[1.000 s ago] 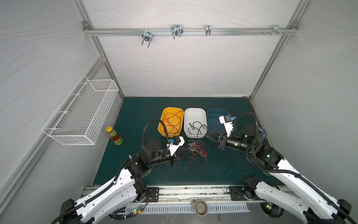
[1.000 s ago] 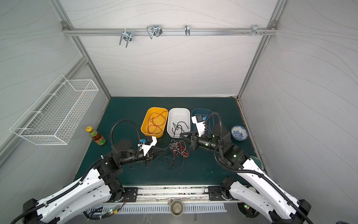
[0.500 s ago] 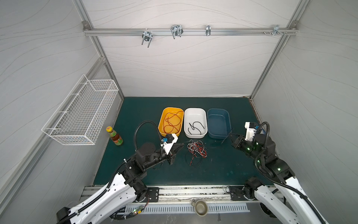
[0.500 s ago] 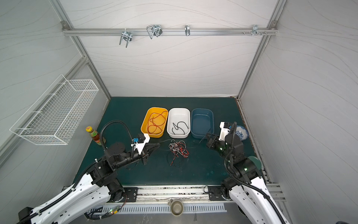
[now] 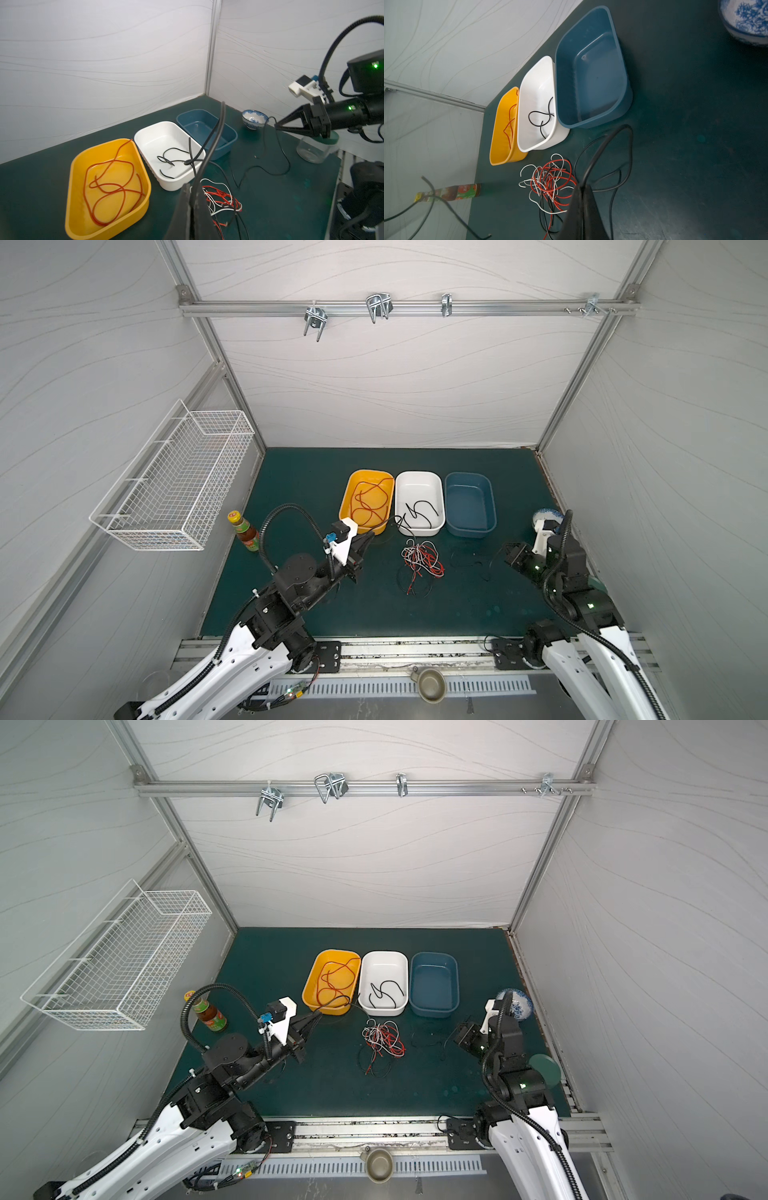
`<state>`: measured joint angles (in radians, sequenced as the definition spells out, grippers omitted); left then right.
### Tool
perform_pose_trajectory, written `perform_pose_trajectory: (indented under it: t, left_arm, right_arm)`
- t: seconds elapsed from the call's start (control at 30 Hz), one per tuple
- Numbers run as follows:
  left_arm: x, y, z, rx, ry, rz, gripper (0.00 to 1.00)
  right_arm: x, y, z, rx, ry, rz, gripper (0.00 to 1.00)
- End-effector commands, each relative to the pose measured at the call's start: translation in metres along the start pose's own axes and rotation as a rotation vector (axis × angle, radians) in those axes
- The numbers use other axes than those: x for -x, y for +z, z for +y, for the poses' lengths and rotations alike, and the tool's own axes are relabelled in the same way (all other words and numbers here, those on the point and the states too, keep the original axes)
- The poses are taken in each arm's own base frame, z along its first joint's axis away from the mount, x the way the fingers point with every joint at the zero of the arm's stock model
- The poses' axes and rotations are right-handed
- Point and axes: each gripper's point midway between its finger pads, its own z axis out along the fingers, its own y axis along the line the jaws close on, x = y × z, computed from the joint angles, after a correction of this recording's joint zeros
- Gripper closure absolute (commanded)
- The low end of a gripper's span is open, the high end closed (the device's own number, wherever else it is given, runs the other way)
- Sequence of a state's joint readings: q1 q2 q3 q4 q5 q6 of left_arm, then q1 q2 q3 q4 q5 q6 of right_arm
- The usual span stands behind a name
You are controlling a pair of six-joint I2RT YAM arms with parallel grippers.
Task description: Untangle the cables
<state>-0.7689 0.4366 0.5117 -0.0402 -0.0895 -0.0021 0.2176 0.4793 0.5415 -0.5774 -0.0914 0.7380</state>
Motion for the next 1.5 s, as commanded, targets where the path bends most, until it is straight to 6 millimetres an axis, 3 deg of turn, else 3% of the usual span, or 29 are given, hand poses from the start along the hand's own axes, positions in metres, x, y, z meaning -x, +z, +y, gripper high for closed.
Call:
perform_pose_trajectory:
  t: [0.0, 0.33, 0.57, 0.63, 0.8, 1.0, 1.47]
  left_arm:
    - [0.032, -0.014, 0.014, 0.082, -0.02, -0.136, 1.0]
    - [0.033, -0.014, 0.013, 0.075, -0.016, -0.134, 1.0]
    - [0.029, -0.005, 0.014, 0.083, -0.016, -0.096, 1.0]
    - [0.026, 0.001, 0.013, 0.082, -0.014, -0.074, 1.0]
    - [0.02, 0.02, 0.005, 0.049, -0.013, -0.003, 1.0]
    - [0.025, 0.038, 0.004, 0.046, -0.021, 0.034, 1.0]
    - [0.024, 0.086, 0.005, 0.073, -0.039, 0.121, 1.0]
  right_arm:
    - [-0.015, 0.006, -0.009, -0.003, 0.042, 0.052, 1.0]
    - [-0.048, 0.027, -0.011, 0.084, 0.053, 0.172, 1.0]
    - [-0.061, 0.024, 0.001, 0.16, -0.006, 0.248, 1.0]
    - [-0.06, 0.018, 0.01, 0.196, -0.038, 0.263, 1.0]
    - [-0.056, -0.011, 0.055, 0.408, -0.136, 0.268, 1.0]
    - [-0.062, -0.045, 0.096, 0.638, -0.232, 0.284, 1.0]
    - [-0.055, -0.088, 0.127, 0.78, -0.312, 0.218, 1.0]
